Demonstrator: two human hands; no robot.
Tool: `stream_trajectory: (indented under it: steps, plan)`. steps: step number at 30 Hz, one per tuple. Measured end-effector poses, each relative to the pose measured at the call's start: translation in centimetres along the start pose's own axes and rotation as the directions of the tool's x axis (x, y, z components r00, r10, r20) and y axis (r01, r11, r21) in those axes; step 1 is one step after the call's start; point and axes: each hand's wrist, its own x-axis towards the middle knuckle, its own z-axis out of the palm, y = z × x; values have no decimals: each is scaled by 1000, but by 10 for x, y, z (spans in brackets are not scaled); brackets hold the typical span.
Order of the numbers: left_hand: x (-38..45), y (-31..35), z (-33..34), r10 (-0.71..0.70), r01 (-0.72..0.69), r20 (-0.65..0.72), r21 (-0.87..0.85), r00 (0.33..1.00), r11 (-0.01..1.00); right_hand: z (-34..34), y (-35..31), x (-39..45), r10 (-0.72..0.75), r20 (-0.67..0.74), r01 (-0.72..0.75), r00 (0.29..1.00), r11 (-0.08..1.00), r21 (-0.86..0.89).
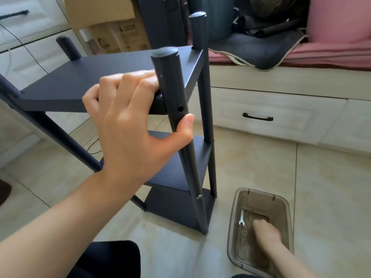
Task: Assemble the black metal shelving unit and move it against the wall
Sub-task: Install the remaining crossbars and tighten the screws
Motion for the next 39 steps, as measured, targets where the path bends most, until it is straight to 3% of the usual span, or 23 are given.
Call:
stream_trajectory:
  steps: [17, 27, 32, 36, 39]
  plan:
    - [1, 0, -3, -5, 6, 15, -29, 1000, 1000, -10, -1, 11, -49, -35, 52, 998, 996, 77]
    - [-1, -3, -5, 24, -23, 12, -92, 1000, 995, -81, -17, -28, -164, -161, 200, 973, 950, 239]
    - [0, -4, -10, 6, -2, 26, -140, 1000, 990, -153, -43, -88, -178, -276, 304, 945, 790, 532]
    - [-4, -3, -20, 0, 8, 49, -180, 999, 984, -219, -73, -156, -226, -327, 398, 918, 511, 762]
    - [-10, -5, -31, 15, 1, 69, -221, 997, 975, -262, -94, -209, -223, -378, 435, 898, 333, 837]
